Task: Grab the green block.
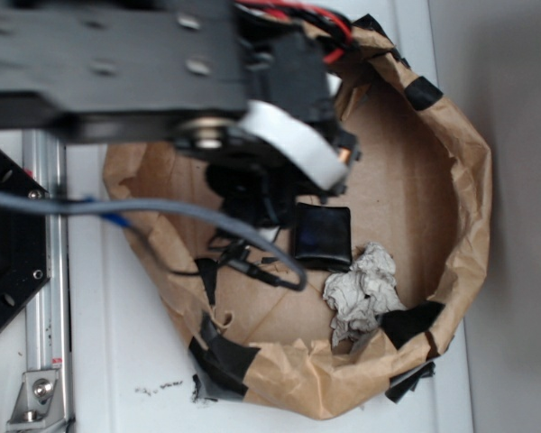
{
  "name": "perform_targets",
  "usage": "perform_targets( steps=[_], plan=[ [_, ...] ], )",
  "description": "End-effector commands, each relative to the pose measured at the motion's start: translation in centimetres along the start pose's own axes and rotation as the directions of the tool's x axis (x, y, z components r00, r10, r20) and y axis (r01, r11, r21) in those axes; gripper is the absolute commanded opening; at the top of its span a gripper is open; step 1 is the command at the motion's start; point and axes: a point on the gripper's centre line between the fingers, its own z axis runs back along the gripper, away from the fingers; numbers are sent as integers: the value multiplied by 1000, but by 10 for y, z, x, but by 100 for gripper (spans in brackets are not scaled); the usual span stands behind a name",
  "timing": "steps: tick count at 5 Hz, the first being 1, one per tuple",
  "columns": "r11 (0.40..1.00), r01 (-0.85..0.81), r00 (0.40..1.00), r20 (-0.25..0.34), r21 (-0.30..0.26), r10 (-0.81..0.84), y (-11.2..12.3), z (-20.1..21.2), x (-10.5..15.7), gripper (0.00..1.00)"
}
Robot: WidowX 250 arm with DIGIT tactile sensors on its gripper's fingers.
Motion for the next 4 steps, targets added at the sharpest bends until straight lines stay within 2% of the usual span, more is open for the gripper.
perform_targets(
  steps=[1,2,3,4],
  plan=[
    [966,240,969,76,-94,-234,-17,-33,-8,100],
    [971,225,974,17,-79,-224,3,-58,-13,100],
    [975,209,978,20,-79,-209,12,-59,-13,100],
    [974,217,976,19,-71,-216,9,-60,-10,100]
  ],
)
